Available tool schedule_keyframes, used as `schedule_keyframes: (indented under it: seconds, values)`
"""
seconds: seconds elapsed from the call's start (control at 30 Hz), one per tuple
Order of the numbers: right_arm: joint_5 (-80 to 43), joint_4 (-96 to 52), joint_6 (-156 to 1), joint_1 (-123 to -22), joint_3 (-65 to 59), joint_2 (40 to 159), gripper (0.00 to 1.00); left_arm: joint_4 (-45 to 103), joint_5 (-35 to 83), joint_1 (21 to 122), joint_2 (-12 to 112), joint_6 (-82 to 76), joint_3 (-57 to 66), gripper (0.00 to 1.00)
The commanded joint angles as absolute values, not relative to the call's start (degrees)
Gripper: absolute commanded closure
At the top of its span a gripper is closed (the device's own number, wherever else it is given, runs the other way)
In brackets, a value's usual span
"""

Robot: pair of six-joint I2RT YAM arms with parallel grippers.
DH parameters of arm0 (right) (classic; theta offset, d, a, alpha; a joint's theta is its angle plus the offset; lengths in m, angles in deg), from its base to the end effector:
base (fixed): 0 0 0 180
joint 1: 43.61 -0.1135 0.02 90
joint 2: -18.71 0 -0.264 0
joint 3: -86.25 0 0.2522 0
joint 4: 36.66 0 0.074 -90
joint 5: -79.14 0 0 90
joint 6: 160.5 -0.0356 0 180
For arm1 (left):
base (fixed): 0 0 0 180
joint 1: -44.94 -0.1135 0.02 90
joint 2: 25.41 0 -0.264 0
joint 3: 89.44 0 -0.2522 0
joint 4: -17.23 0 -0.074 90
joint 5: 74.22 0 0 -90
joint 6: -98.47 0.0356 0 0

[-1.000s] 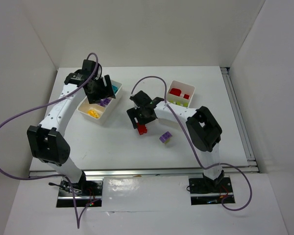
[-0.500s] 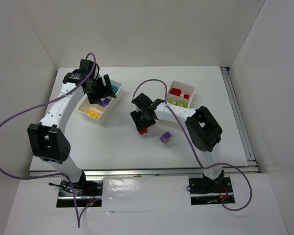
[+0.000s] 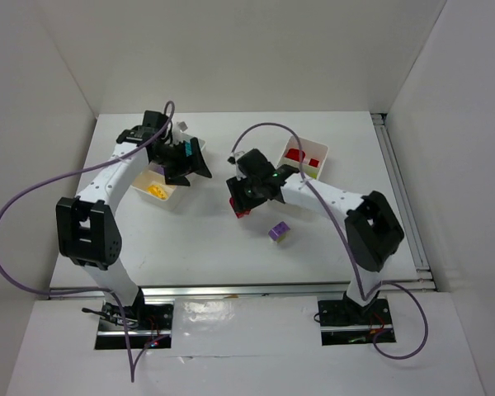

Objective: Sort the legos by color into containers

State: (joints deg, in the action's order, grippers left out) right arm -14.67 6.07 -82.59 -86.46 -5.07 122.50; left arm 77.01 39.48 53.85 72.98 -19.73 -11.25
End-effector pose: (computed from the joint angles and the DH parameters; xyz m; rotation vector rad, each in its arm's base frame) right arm 0.2855 0.2681 0.2255 -0.7146 2.4958 0.4519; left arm 0.3627 -0.0713 0.3010 -0.2741 2.6013 -0.7704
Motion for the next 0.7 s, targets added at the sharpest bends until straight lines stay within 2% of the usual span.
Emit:
schedule_keyframes:
  seconds: [0.0,0.1,0.27,0.67]
  values:
    - [-17.7,-1.4,-81.6,-84.9,-3.5,114.0,0.60,72.7,49.8,55.1,73.5,-16.1,-9.3,0.08]
    - [-19.5,-3.9,-82.1,-84.3,-2.0,111.2,0.60,69.0,55.8,56.3,74.3,-17.4,-5.8,0.07]
    - [-21.9,-5.0,-83.9,-83.1,-1.3,110.6,0.60,54.4,65.6,57.3,72.2,-23.0,1.1,0.07]
    - [-23.1,-5.0,-83.9,-83.1,-2.4,111.1,0.60,39.5,68.1,58.5,68.0,-29.7,9.2,0.11]
